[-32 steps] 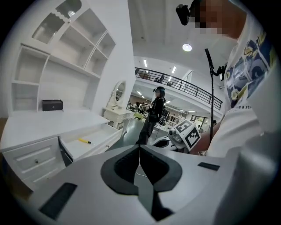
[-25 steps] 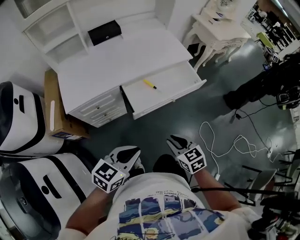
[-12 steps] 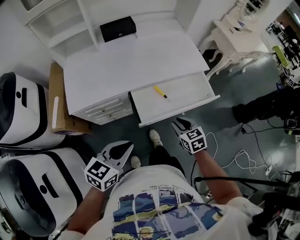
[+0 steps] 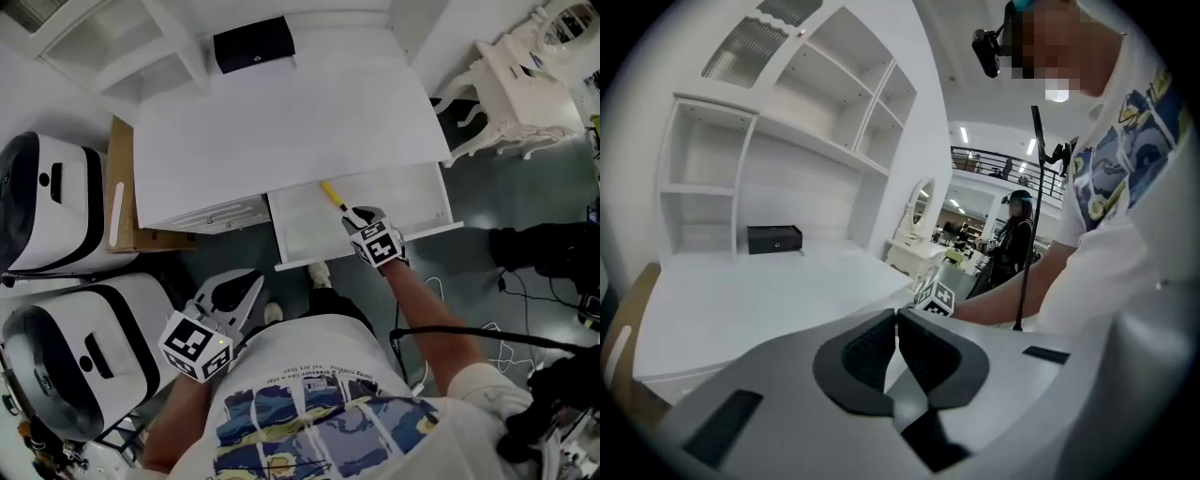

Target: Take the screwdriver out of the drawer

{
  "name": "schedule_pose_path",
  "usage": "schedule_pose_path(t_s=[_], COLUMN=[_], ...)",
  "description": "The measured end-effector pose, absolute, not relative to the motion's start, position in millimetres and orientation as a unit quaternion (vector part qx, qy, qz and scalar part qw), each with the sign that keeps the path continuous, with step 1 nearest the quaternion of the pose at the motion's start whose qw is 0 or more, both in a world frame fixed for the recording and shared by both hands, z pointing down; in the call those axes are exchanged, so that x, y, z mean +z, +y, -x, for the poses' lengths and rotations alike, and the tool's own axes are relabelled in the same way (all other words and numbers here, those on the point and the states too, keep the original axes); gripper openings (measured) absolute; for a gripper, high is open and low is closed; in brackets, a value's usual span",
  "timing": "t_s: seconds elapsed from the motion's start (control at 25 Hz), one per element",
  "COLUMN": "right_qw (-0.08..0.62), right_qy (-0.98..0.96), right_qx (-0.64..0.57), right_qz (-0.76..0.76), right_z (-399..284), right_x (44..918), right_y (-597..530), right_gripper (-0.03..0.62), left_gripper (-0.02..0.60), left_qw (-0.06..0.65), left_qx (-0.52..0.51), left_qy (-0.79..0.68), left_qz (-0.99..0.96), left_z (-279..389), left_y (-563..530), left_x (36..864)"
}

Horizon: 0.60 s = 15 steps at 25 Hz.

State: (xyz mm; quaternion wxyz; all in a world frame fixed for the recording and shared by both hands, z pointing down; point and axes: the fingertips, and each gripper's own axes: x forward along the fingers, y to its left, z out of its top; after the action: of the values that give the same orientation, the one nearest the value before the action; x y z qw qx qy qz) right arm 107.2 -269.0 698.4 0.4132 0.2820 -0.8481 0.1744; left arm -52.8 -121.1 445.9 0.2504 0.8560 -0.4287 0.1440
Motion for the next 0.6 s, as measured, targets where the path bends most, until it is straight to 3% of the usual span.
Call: schedule_pose_path(t_s=[0.6], right_qw=[0.500], right_qy=[-0.818], right_qx=[0.188], right_qz=[-0.216], right_z=[-83.2], right_x=[807.0], right_y=[-315.5], right_gripper=[0.163], left_gripper=[0.014], left_qw=[0.280], left_qx=[0.158], left_qy=[-0.522], left_qz=[-0.790], left_z=[65.4], left_y=[-141.6], left_x=[455.0])
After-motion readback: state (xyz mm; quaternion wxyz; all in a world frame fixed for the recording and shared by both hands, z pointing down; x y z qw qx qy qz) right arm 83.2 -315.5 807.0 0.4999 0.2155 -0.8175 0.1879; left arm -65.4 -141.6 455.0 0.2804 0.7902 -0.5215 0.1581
